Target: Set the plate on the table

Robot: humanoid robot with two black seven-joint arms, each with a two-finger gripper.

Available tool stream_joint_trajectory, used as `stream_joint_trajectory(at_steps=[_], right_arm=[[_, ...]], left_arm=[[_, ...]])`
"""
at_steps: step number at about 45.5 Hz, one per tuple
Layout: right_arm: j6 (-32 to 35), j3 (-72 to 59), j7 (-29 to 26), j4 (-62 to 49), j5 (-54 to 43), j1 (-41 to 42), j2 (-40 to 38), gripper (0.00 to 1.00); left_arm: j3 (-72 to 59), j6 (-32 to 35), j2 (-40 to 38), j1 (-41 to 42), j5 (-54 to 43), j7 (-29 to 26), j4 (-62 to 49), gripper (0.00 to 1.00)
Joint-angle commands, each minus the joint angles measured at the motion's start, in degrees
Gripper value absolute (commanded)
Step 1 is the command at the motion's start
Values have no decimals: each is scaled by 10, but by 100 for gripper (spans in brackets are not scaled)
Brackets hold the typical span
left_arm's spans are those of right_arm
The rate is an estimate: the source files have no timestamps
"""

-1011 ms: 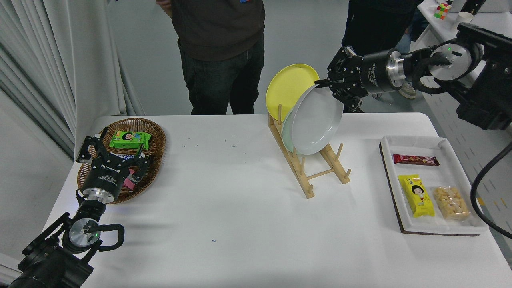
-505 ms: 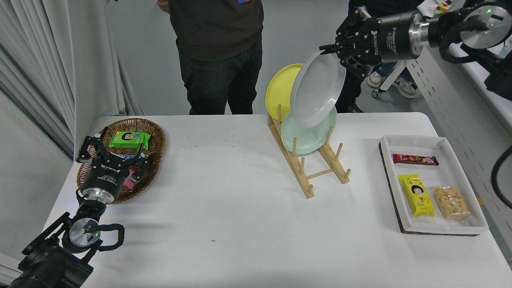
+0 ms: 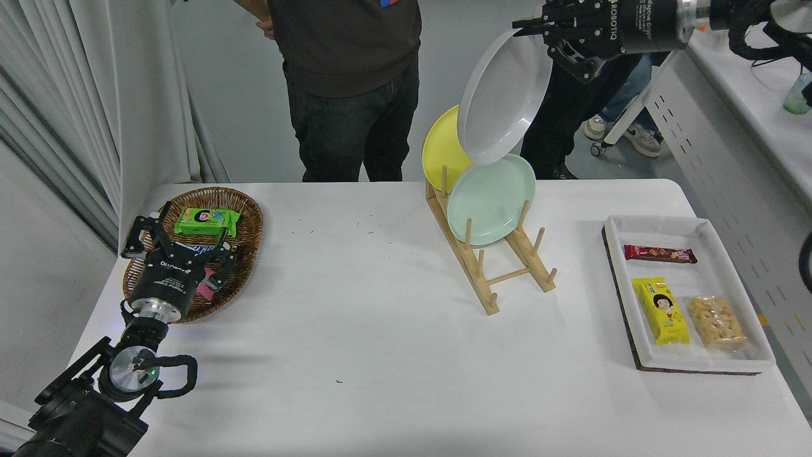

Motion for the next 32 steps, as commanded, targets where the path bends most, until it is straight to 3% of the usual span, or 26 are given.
stream_joint_trajectory(at_steps=[1, 32], right_arm=[[-1, -10, -1, 7, 16, -2, 11, 0], [-34, -10, 4, -11, 15, -25, 167, 0]], left_arm=[[0, 0, 0, 0, 0, 0, 0, 98], [0, 0, 0, 0, 0, 0, 0, 98]])
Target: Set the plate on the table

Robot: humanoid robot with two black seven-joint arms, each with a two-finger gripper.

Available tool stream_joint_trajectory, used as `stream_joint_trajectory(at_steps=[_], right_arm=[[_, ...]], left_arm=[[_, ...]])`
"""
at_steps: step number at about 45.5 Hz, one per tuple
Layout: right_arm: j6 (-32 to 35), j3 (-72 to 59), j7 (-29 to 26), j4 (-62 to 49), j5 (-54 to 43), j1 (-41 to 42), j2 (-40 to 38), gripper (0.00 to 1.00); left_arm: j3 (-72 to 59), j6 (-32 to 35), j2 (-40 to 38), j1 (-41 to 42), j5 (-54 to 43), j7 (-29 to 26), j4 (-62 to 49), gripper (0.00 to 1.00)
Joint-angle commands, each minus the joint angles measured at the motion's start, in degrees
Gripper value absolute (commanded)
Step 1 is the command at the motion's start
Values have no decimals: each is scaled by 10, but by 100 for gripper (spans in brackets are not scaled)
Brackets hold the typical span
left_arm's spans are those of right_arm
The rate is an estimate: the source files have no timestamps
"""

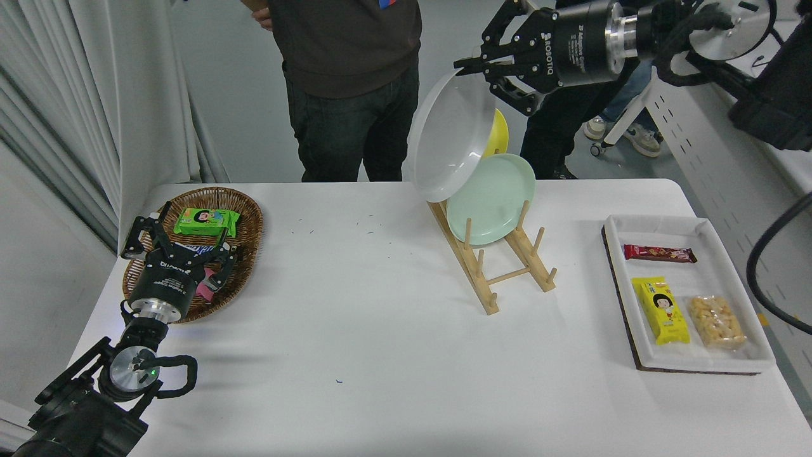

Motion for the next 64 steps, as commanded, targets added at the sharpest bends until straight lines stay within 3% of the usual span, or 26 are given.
stream_joint_trajectory(at_steps=[1, 18, 38, 51, 59, 64], right_arm=[[-22, -3, 2, -9, -1, -7, 61, 0], [-37, -5, 1, -7, -3, -13, 119, 0], [-62, -19, -3, 72, -5, -47, 121, 0], [-133, -16, -3, 90, -4, -51, 142, 0], [-239, -15, -4, 83, -3, -54, 167, 0], [-269, -12, -5, 79, -2, -64, 167, 0]], left_arm=[[0, 0, 0, 0, 0, 0, 0, 98], [0, 0, 0, 0, 0, 0, 0, 98], [0, 0, 0, 0, 0, 0, 0, 98], [0, 0, 0, 0, 0, 0, 0, 98], [0, 0, 0, 1, 0, 0, 0, 98], [0, 0, 0, 1, 0, 0, 0, 98]])
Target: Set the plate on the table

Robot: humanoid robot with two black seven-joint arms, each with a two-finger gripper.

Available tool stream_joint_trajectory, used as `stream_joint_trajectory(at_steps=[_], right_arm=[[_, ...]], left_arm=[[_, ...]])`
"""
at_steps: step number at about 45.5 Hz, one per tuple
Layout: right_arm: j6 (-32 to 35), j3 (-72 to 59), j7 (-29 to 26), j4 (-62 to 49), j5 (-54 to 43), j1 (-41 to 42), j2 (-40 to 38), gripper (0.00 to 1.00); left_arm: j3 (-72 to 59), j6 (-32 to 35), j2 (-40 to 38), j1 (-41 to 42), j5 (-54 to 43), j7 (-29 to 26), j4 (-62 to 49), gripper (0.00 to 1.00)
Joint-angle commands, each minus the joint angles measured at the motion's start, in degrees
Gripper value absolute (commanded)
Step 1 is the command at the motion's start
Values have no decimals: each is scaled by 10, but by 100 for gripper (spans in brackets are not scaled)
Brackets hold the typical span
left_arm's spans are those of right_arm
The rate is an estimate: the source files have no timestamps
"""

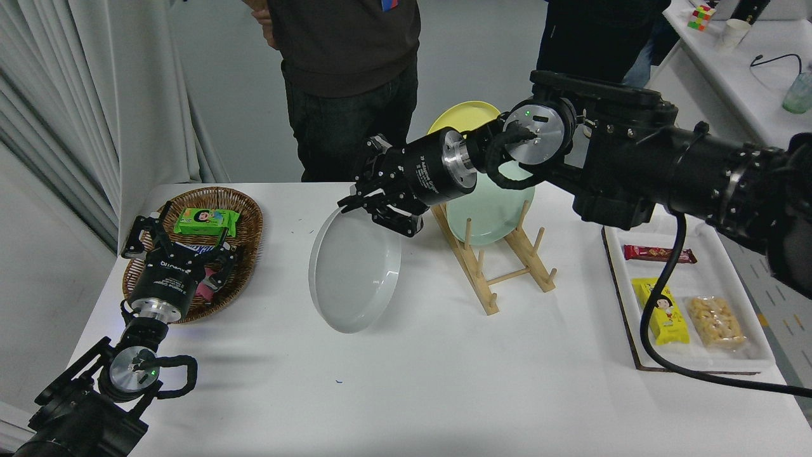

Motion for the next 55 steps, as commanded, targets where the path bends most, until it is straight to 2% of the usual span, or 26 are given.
stream_joint_trajectory(at_steps=[1, 17, 31, 41, 49, 55], right_arm=[[-93, 5, -5, -4, 2, -13, 16, 0], [-108, 8, -45, -10, 9, -48, 16, 0], [-203, 13, -48, 2, 74, -64, 16, 0], [-234, 13, -54, 7, 70, -98, 16, 0], [-249, 13, -86, 4, 68, -137, 16, 0], [-294, 13, -144, 5, 74, -142, 16, 0]], left_arm=[[0, 0, 0, 0, 0, 0, 0, 98], [0, 0, 0, 0, 1, 0, 0, 98], [0, 0, 0, 0, 0, 0, 0, 98], [0, 0, 0, 0, 0, 0, 0, 98], [0, 0, 0, 0, 0, 0, 0, 98], [0, 0, 0, 0, 0, 0, 0, 98]])
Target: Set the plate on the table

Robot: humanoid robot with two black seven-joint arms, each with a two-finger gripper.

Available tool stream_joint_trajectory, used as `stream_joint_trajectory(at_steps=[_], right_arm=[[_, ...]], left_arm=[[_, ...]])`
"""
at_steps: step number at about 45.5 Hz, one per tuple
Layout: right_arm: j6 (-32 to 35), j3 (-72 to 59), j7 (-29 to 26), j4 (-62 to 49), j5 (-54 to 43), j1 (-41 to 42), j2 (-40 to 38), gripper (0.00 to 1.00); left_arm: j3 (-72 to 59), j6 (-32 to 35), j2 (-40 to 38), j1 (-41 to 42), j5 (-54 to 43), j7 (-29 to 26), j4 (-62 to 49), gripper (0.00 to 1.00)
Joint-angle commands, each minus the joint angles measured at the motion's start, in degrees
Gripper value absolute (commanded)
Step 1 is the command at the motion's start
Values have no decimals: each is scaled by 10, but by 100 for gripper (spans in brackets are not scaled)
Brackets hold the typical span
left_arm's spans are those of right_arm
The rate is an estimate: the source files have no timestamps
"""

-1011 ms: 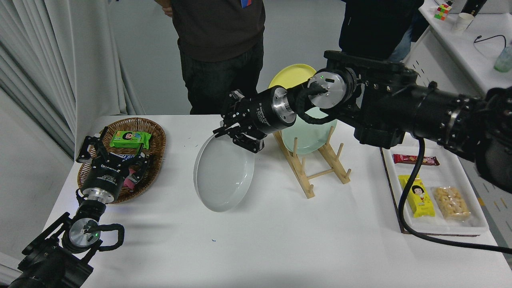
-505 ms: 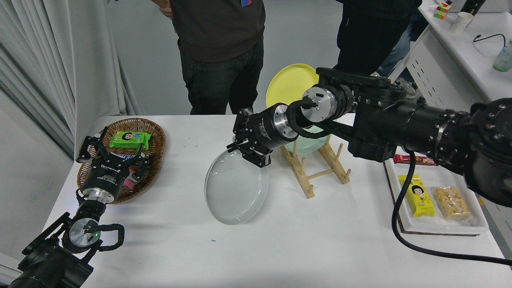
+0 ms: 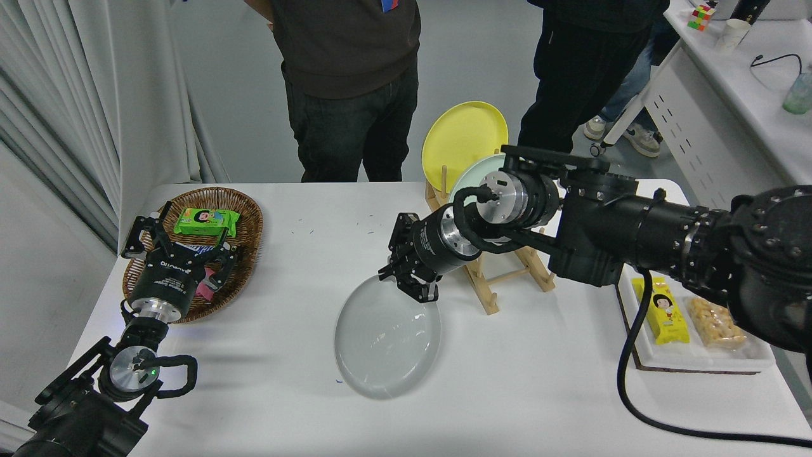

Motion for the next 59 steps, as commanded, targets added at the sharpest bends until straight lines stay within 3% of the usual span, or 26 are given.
stream_joint_trajectory(at_steps=[1, 12, 33, 39, 59], right_arm=[[-67, 0, -74, 0, 8, -26, 0, 0], [-111, 29, -119, -30, 5, -26, 0, 0], [-147, 63, -125, -108, 9, -35, 0, 0], [-187, 70, -125, -110, 9, -38, 0, 0], [-196, 83, -119, -114, 19, -76, 0, 0]], left_arm=[[0, 0, 0, 0, 0, 0, 0, 98], [0, 0, -1, 0, 0, 0, 0, 98], [0, 0, 0, 0, 0, 0, 0, 98], [0, 0, 0, 0, 0, 0, 0, 98], [0, 0, 0, 0, 1, 0, 0, 98]])
